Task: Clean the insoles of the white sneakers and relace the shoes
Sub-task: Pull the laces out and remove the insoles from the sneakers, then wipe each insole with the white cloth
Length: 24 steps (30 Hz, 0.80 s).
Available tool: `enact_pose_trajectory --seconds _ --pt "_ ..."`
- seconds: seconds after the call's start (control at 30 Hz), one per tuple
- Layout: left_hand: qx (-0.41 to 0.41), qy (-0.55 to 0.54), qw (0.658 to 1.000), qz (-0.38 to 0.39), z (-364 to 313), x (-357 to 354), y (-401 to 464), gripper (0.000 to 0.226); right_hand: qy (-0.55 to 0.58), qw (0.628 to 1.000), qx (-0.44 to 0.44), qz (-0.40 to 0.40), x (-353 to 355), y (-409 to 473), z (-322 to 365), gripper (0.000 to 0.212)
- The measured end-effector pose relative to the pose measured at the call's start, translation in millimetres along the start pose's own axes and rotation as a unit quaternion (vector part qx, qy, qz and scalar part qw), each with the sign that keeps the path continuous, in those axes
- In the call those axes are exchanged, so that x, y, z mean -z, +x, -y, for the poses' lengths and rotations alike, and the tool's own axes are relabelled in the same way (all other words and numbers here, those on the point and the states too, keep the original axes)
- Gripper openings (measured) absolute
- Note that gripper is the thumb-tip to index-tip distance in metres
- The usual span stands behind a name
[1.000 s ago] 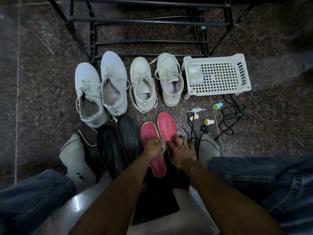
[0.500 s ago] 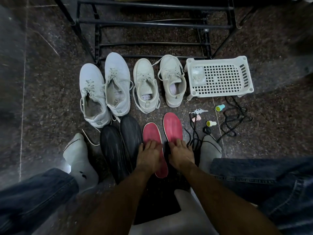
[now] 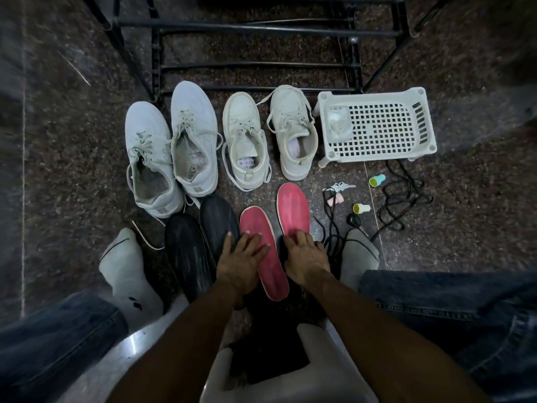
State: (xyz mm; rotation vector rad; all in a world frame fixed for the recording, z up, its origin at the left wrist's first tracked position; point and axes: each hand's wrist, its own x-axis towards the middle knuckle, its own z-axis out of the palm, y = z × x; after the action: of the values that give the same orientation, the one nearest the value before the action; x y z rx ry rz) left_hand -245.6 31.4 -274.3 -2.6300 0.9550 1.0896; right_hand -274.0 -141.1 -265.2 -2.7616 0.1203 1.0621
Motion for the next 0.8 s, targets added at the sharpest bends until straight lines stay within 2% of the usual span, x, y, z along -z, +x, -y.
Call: enact_pose_trajectory --seconds 0.1,0.17,0.23,0.33,0.43,0.53,0.63,0.73,0.8 --pt "-0.003 -0.022 1.0 0.013 11 16 10 0.072 0.016 1.0 0.008 0.002 11 6 -3 0.048" --pt "-0.022 -0.047 0.999 0.004 15 25 13 0.065 0.063 0.998 -0.016 -0.022 24 11 -9 0.036" --pt "-0.016 -0.103 0.993 -0.059 18 31 14 0.053 0.118 0.988 -0.07 -0.069 45 22 -21 0.028" --pt "0.035 -0.218 0.963 -0.153 24 37 19 0.038 0.182 0.96 -0.134 -0.164 91 39 -44 0.023" --pt "0.076 -0.272 0.945 -0.168 28 51 28 0.029 0.239 0.922 -0.171 -0.254 142 61 -70 0.018" --pt "0.079 -0.281 0.942 -0.165 23 69 42 0.03 0.259 0.913 -0.176 -0.26 177 88 -94 0.018" --pt "0.024 -0.272 0.937 -0.217 11 92 61 0.028 0.248 0.916 -0.166 -0.269 192 113 -112 0.027" --pt "-0.039 -0.213 0.918 -0.333 -1 121 81 0.043 0.179 0.937 -0.119 -0.276 198 135 -122 0.035" --pt "-0.048 -0.156 0.932 -0.325 -4 138 93 0.057 0.113 0.954 -0.087 -0.264 200 146 -124 0.04"
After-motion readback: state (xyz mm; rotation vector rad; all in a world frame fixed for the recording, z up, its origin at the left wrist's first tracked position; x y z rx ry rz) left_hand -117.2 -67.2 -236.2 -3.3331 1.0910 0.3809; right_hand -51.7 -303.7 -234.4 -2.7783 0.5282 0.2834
